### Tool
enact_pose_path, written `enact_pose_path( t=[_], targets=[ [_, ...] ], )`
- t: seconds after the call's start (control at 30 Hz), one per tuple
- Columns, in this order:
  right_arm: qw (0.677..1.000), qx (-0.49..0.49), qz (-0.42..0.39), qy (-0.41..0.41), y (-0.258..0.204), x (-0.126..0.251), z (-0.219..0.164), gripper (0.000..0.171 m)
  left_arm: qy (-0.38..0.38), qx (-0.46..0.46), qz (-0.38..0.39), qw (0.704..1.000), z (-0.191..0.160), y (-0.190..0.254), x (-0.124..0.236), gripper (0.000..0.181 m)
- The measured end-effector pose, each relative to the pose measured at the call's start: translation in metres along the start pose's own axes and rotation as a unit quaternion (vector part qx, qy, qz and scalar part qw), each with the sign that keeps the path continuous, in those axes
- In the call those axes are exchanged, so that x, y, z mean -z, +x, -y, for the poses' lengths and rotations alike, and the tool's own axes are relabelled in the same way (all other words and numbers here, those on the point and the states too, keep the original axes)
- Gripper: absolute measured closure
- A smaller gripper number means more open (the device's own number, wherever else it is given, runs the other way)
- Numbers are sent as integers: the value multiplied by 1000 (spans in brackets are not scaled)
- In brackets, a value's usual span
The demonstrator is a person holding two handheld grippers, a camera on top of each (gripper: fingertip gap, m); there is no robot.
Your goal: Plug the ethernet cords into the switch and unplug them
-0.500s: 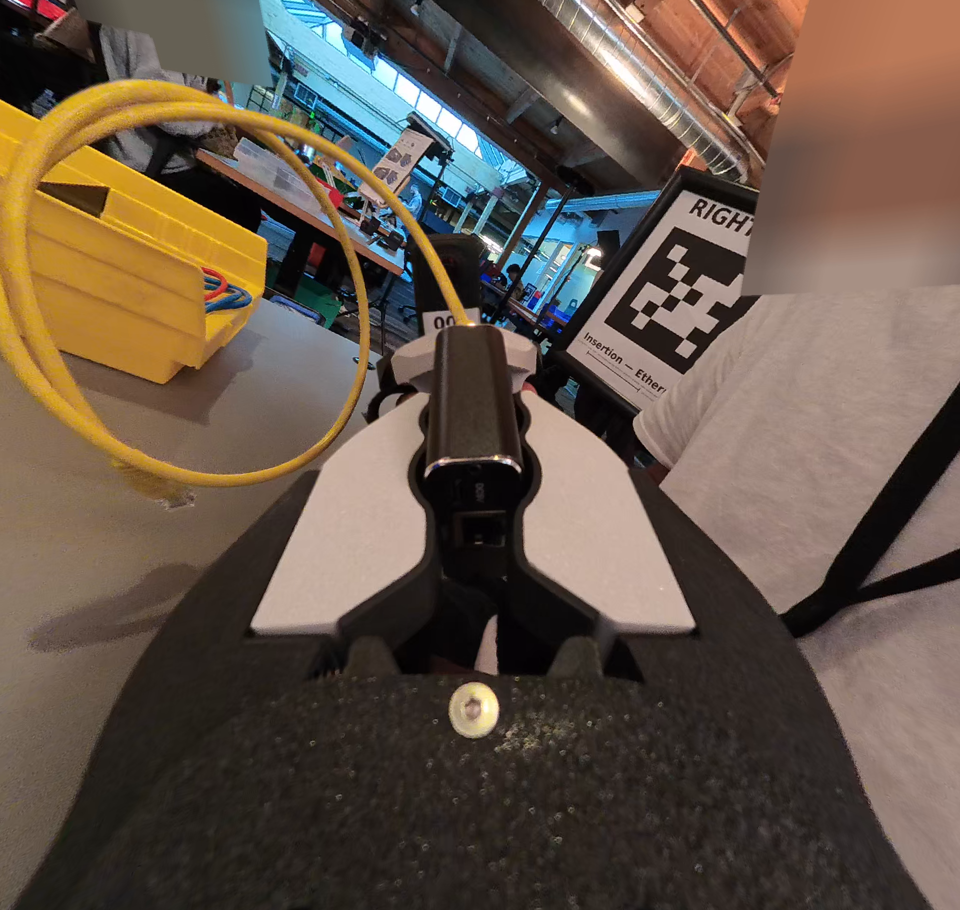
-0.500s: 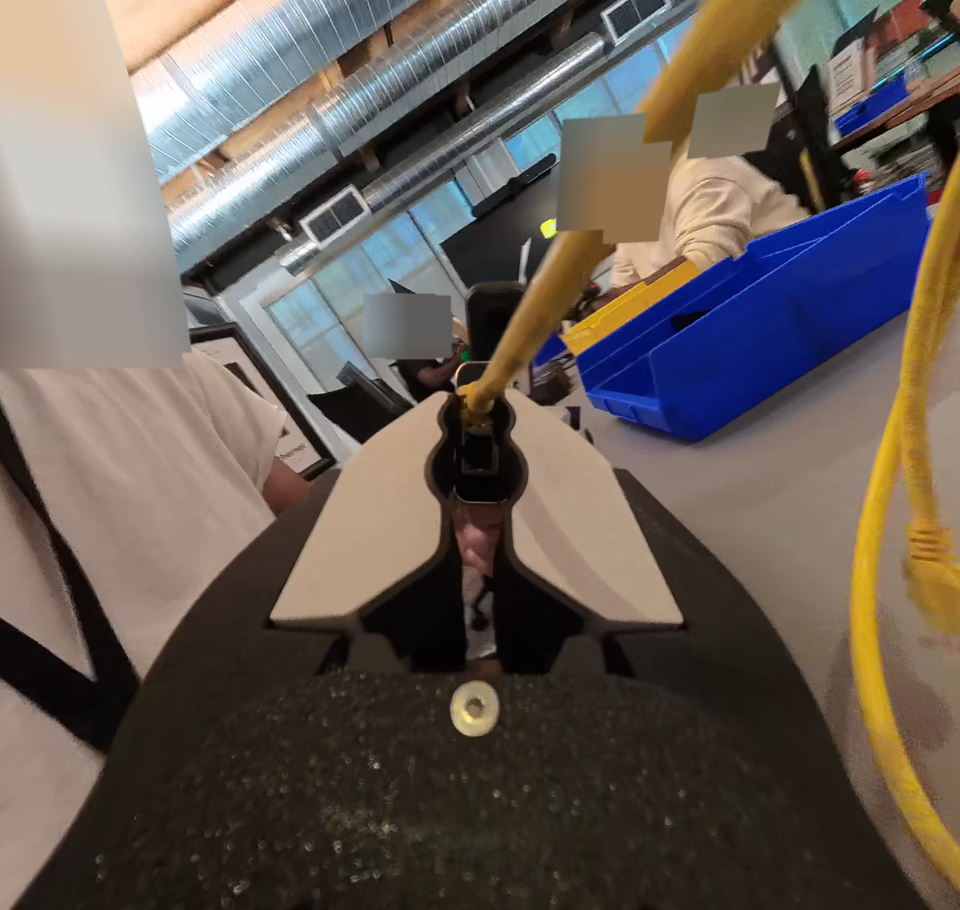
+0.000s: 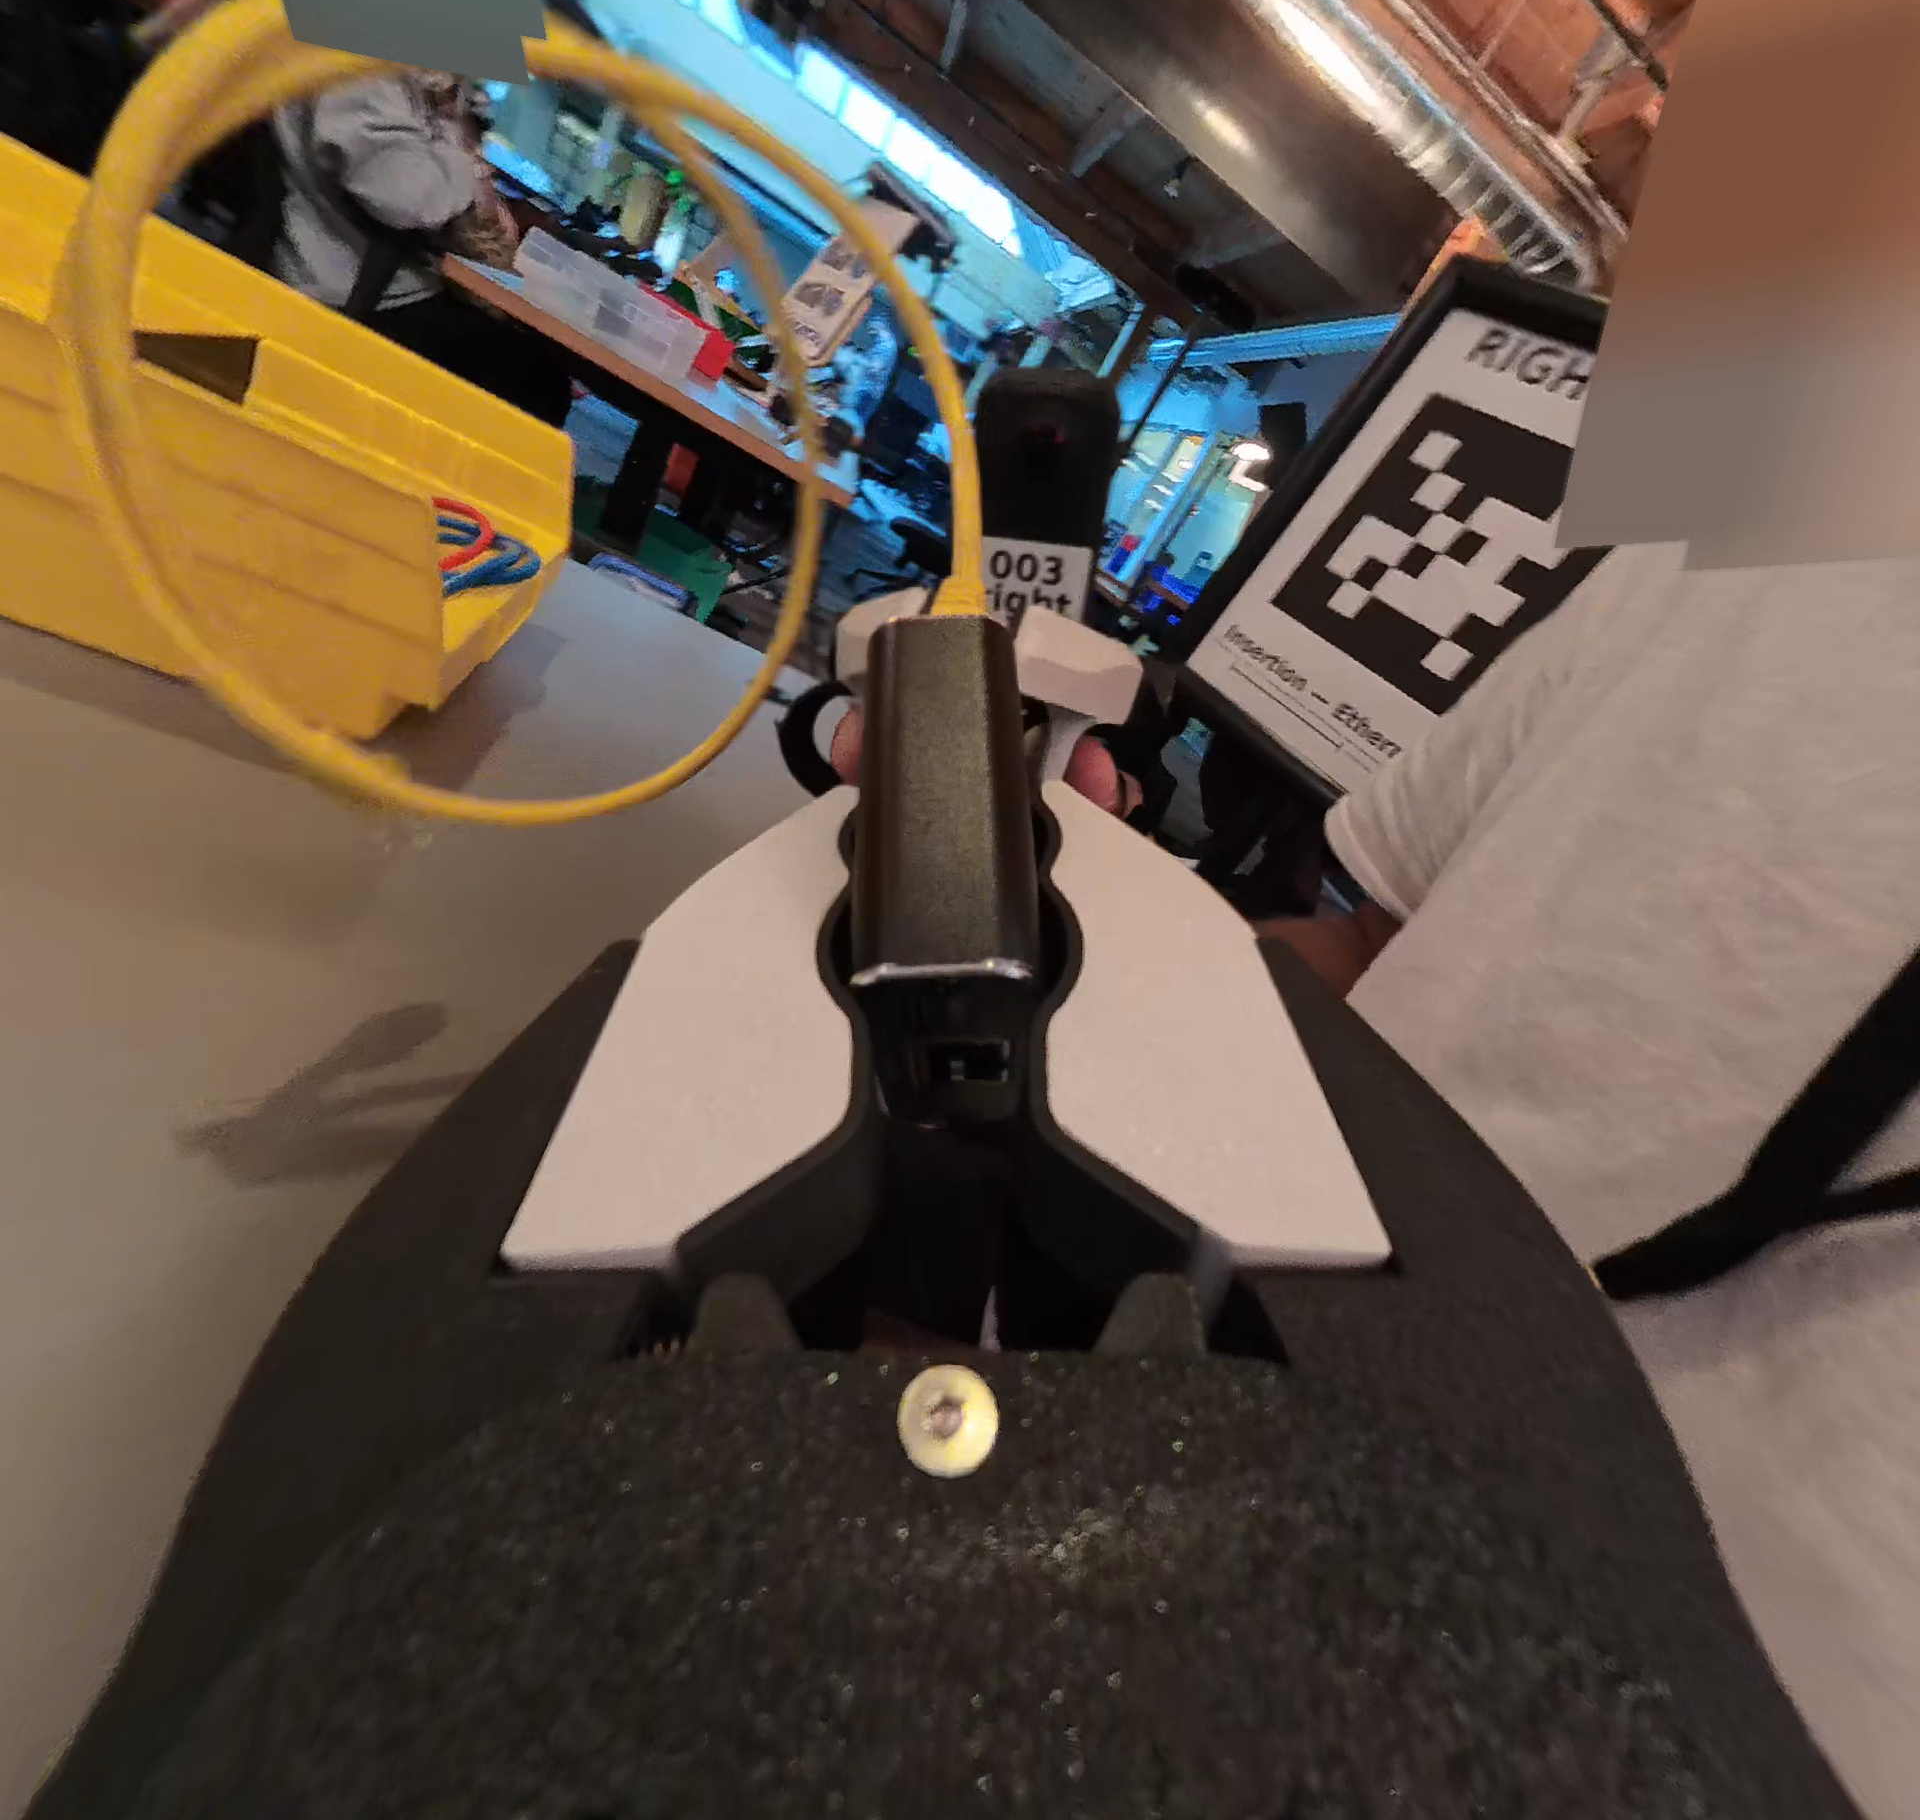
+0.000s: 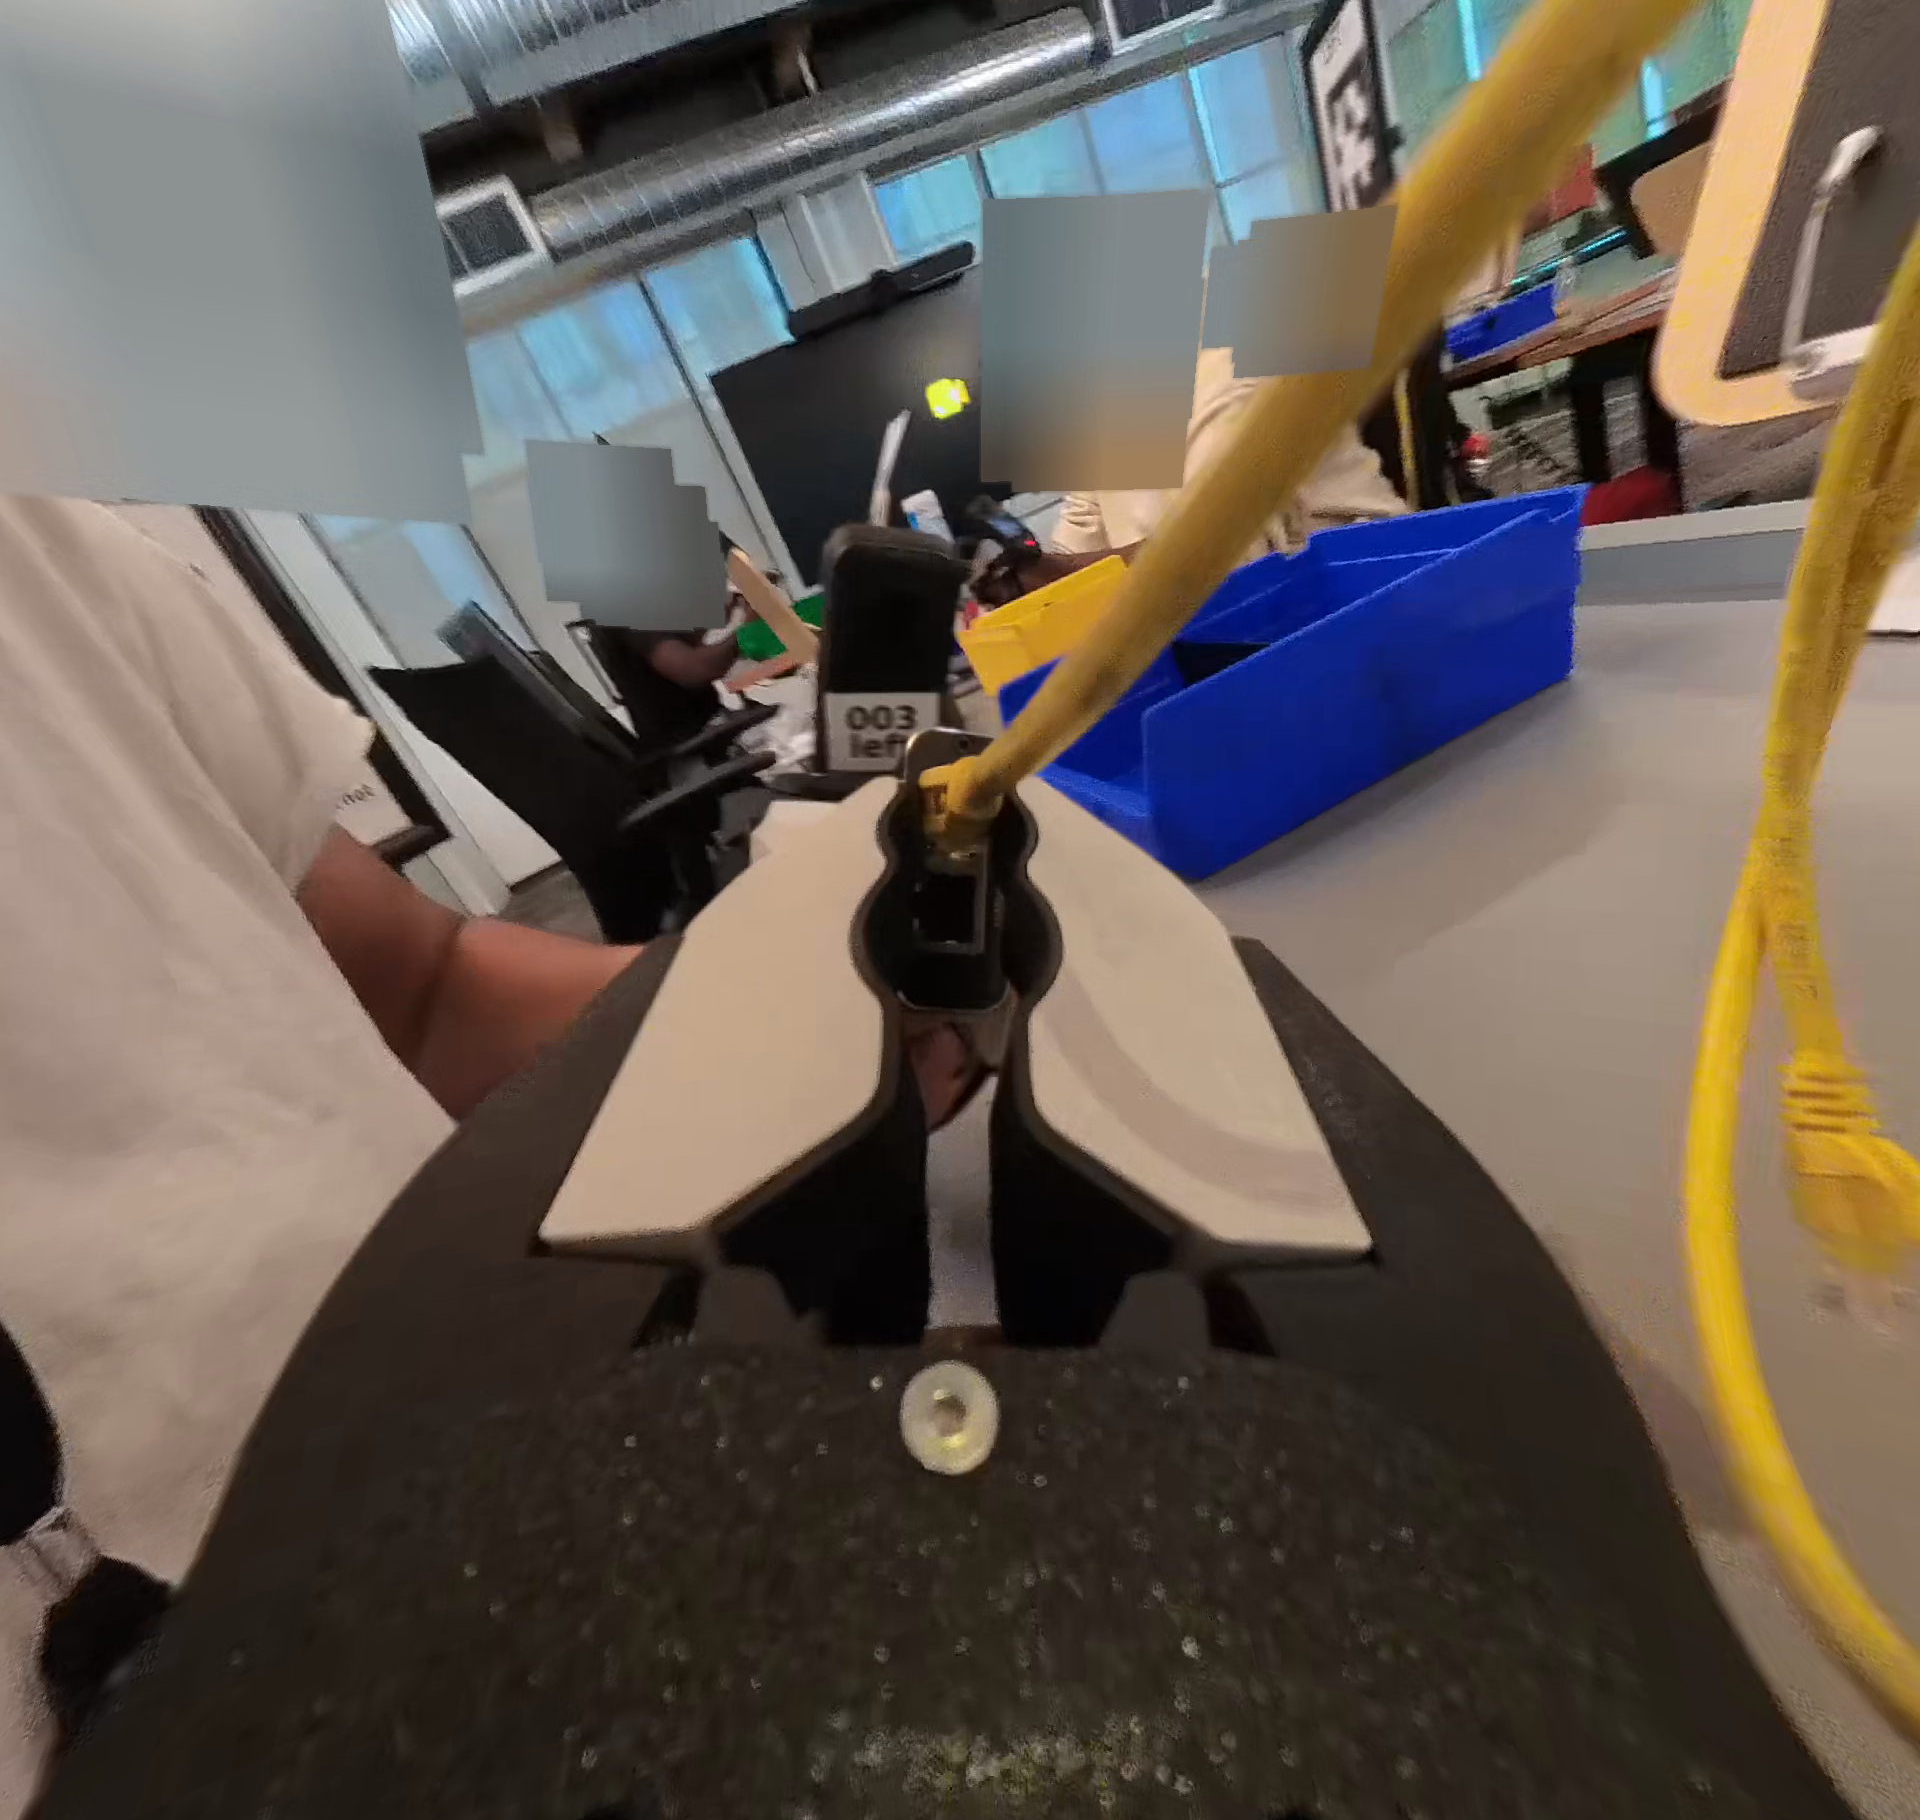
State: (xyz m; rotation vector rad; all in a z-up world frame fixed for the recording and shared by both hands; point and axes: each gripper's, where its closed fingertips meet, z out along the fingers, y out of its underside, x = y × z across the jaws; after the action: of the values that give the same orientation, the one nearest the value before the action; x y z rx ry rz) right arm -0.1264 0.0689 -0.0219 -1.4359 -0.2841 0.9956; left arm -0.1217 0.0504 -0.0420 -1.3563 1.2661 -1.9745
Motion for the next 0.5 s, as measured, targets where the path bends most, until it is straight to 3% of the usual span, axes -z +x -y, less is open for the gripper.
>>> enact_pose_path(
  t=[0.17, 0.23, 0.27, 0.37, 0.5],
  targets=[
    [990, -126, 55, 44, -2, -2, 3, 159, 5, 20, -39, 999, 3, 3, 12, 155],
    [960, -192, 33, 201, 39, 54, 57, 160, 39, 39, -15, 998, 10, -12, 39, 155],
    [966, -159, 4, 206, 49, 76, 65, 162, 64, 52, 12, 997, 17, -24, 49, 157],
    [998, -41, 20, 42, 3, 24, 38, 159, 29, 1, 15, 999, 21, -18, 31, 155],
    [990, -138, 26, 20, 25, 25, 18, 159, -3, -52, 97, 994, 14, -35, 37, 155]
  ],
)
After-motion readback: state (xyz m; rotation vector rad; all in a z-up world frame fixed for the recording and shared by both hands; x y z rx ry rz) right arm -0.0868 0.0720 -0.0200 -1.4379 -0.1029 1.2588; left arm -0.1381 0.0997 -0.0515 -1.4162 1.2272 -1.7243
